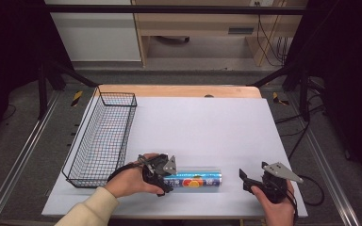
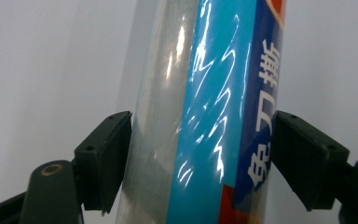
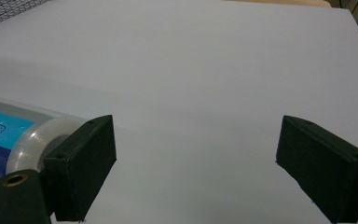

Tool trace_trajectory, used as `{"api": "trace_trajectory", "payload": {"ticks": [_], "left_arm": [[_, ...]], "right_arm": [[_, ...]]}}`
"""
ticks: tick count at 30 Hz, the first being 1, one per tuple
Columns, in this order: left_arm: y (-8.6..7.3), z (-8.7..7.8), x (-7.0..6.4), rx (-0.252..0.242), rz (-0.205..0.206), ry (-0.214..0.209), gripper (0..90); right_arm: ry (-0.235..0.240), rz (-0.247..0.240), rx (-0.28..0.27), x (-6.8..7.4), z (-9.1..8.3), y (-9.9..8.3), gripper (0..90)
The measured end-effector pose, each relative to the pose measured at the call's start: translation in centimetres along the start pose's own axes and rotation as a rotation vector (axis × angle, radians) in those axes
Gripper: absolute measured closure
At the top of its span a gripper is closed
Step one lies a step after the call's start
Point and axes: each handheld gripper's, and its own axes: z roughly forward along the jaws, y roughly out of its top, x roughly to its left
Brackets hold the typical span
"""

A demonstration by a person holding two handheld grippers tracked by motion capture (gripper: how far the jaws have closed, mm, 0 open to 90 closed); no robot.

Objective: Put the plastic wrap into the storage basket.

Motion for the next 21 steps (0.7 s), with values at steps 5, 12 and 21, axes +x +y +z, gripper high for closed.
{"api": "trace_trajectory", "payload": {"ticks": [5,12,21], "left_arm": [[0.2,0.3,-0.1,0.016,0.009,0.003,23.5],[0.8,0.8,-0.1,0.069,0.021,0.005,23.8],[1.5,1.3,0.2,0.116,0.036,-0.017,28.7]], "right_arm": [[0.006,0.006,0.005,0.0,0.0,0.0,12.0],[0.015,-0.003,0.016,0.1,0.2,-0.1,11.6],[0.025,-0.012,0.021,0.3,0.2,-0.1,11.9]]}}
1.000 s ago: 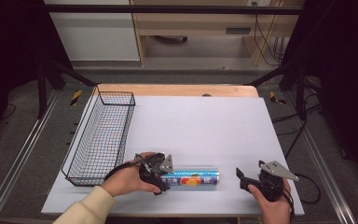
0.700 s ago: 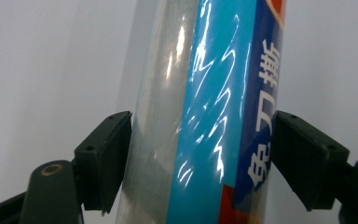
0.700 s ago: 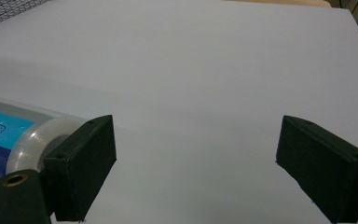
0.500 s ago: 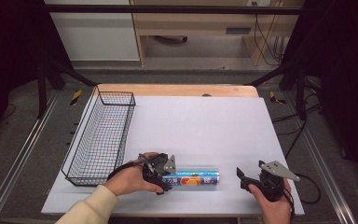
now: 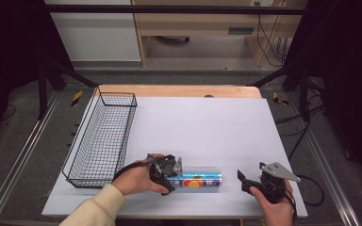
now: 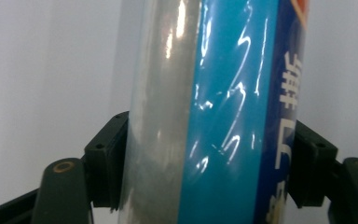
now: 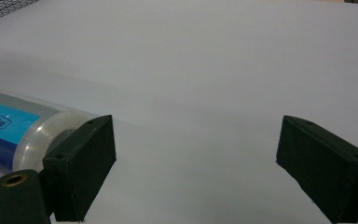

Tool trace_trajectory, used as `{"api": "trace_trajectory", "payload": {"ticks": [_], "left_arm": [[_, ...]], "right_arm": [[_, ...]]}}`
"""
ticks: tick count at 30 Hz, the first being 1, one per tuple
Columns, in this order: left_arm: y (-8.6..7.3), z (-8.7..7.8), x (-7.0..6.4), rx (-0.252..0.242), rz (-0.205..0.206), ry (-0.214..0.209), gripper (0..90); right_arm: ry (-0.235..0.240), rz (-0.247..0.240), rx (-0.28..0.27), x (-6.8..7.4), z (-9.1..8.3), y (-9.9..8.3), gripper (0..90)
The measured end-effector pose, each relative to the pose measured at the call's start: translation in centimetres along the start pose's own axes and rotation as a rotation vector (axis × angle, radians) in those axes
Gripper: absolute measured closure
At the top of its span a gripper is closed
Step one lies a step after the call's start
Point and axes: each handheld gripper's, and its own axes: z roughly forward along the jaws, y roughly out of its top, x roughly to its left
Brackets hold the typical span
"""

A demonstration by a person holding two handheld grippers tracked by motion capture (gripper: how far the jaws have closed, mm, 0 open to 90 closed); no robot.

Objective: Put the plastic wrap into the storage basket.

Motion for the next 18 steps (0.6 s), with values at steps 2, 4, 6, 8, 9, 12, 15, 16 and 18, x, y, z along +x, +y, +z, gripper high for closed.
{"api": "trace_trajectory", "payload": {"ticks": [2,4,6,8,9,12,15,16,18], "left_arm": [[0.1,0.0,-0.1,0.003,0.007,0.003,29.1],[0.1,0.0,-0.1,0.005,0.013,0.002,29.6],[0.1,0.0,0.0,0.006,0.017,0.0,29.9],[0.1,-0.1,-0.1,0.006,0.026,0.002,30.3],[0.1,-0.1,-0.1,0.0,0.026,0.002,30.4],[-0.1,-0.2,-0.2,-0.024,0.032,0.005,30.7],[0.1,-0.8,-0.3,-0.041,0.039,0.02,30.9],[0.2,-1.0,-0.4,-0.037,0.046,0.033,31.0],[0.4,-1.4,-0.6,-0.025,0.037,0.033,31.1]], "right_arm": [[0.0,0.0,-0.001,-0.1,0.0,0.0,12.1],[0.001,0.003,0.001,0.0,0.1,0.0,12.1],[0.003,0.004,0.0,0.0,0.0,0.0,12.2],[0.003,0.005,-0.002,0.0,0.0,0.0,12.3],[0.001,0.004,-0.002,0.0,0.0,0.0,12.4],[0.0,0.008,-0.005,-0.1,0.0,0.0,12.6],[-0.003,0.013,-0.005,-0.2,0.0,0.0,12.8],[-0.003,0.012,-0.006,-0.2,0.0,0.0,12.8],[-0.004,0.011,-0.008,-0.3,0.0,0.0,12.9]]}}
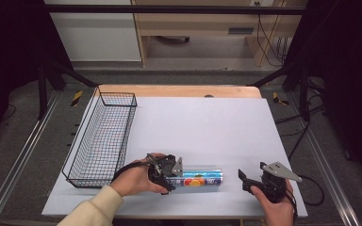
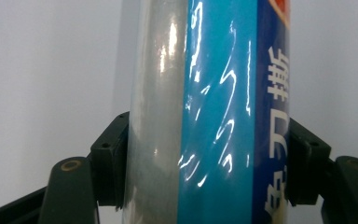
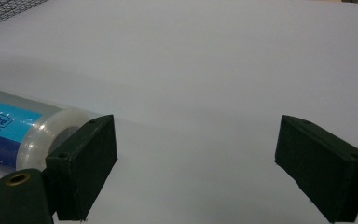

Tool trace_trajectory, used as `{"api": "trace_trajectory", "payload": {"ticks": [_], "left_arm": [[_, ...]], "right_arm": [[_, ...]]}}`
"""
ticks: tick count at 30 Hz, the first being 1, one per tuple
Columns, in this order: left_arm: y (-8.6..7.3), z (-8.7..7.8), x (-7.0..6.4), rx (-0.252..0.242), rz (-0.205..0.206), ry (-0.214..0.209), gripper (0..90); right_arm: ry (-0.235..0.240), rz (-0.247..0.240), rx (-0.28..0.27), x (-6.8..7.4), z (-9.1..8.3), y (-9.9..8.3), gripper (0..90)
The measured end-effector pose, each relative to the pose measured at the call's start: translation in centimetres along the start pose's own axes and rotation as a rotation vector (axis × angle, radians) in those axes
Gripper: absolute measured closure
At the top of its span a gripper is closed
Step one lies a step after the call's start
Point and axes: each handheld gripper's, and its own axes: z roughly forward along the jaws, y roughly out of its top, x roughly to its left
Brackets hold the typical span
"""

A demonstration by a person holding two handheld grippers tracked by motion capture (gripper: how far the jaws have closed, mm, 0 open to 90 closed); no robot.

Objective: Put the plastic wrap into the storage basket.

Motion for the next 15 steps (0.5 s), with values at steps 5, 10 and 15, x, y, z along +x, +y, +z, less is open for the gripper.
{"api": "trace_trajectory", "payload": {"ticks": [5,10,15], "left_arm": [[0.2,-0.9,-0.3,-0.007,0.007,0.016,31.2],[0.5,-2.5,-0.5,-0.035,0.001,0.035,31.3],[0.7,-4.3,-0.7,-0.068,-0.04,0.074,31.4]], "right_arm": [[-0.001,0.006,-0.007,-0.1,-0.2,0.0,13.1],[-0.006,0.019,-0.01,-0.4,-0.2,0.0,13.1],[-0.006,0.02,-0.006,-0.5,-0.1,0.0,12.9]]}}
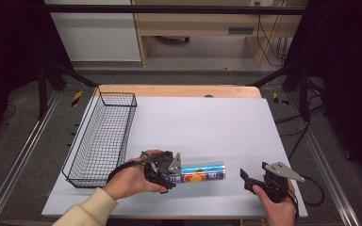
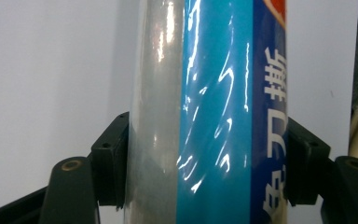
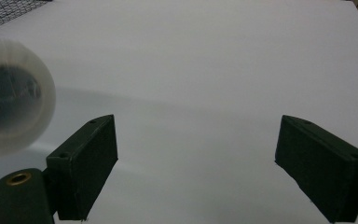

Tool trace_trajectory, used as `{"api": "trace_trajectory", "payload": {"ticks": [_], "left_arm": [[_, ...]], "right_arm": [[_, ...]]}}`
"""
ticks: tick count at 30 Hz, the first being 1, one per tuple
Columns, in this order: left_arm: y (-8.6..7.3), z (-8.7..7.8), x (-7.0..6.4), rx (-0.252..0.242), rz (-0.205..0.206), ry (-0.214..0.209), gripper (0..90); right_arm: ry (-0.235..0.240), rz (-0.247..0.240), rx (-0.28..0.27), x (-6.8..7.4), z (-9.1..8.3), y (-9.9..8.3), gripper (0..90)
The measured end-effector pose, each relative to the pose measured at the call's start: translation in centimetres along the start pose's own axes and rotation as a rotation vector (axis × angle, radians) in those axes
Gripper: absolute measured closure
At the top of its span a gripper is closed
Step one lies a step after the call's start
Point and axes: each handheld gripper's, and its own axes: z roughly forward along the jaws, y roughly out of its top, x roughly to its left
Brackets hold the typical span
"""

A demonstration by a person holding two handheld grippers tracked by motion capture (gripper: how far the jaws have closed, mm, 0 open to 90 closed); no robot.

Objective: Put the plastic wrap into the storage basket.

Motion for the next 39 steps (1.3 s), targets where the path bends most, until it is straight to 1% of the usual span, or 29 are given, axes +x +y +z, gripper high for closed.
{"api": "trace_trajectory", "payload": {"ticks": [3,5,6,7,8,9,10,11,14,17,18,19,22,26,33,35,37,39], "left_arm": [[0.1,-0.9,0.1,-0.005,-0.023,0.016,31.4],[0.2,-1.6,0.3,-0.006,-0.021,0.03,31.5],[0.2,-1.9,0.3,-0.015,-0.029,0.033,31.5],[0.3,-2.3,0.5,-0.011,-0.027,0.041,31.5],[0.3,-2.6,0.5,-0.02,-0.037,0.05,31.5],[0.2,-3.0,0.7,-0.02,-0.037,0.056,31.5],[0.2,-3.3,0.8,-0.034,-0.053,0.061,31.5],[0.1,-3.6,0.9,-0.037,-0.065,0.065,31.5],[-0.2,-4.7,1.4,-0.037,-0.082,0.092,31.5],[-0.7,-5.8,1.8,-0.043,-0.106,0.115,31.6],[-1.0,-6.2,1.9,-0.045,-0.116,0.119,31.6],[-1.2,-6.6,2.0,-0.047,-0.132,0.124,31.6],[-1.9,-7.6,2.4,-0.048,-0.167,0.144,31.6],[-2.9,-8.9,2.7,-0.054,-0.199,0.169,31.7],[-4.2,-10.7,2.9,-0.046,-0.25,0.202,31.7],[-4.6,-11.2,3.0,-0.044,-0.262,0.204,31.7],[-5.0,-11.6,3.1,-0.062,-0.295,0.208,31.7],[-5.6,-11.8,3.4,-0.071,-0.317,0.198,31.7]], "right_arm": [[0.009,-0.002,0.001,0.1,0.1,0.0,12.9],[0.009,-0.007,0.005,0.1,0.2,0.0,12.9],[0.006,-0.01,0.004,0.2,0.2,0.0,12.8],[0.006,-0.012,0.005,0.2,0.2,0.0,12.6],[0.006,-0.011,0.007,0.2,0.2,0.0,12.2],[0.007,-0.008,0.008,0.2,0.2,-0.1,11.6],[0.01,-0.005,0.01,0.2,0.3,-0.1,10.0],[0.01,-0.003,0.012,0.2,0.3,-0.1,9.8],[0.005,-0.007,0.006,0.3,0.2,0.0,9.8],[-0.002,-0.006,0.005,0.4,0.2,0.0,9.6],[-0.008,-0.013,-0.001,0.3,0.1,0.0,9.6],[-0.014,-0.014,-0.008,0.3,0.1,0.0,9.6],[-0.017,-0.009,-0.002,0.2,0.1,0.0,9.6],[-0.022,-0.01,-0.005,0.2,0.0,0.0,9.7],[-0.032,-0.007,-0.003,0.2,0.0,0.0,9.9],[-0.034,-0.005,-0.004,0.2,0.0,0.0,9.9],[-0.035,-0.003,-0.003,0.2,0.0,-0.1,10.0],[-0.039,-0.003,-0.003,0.2,-0.1,-0.1,10.0]]}}
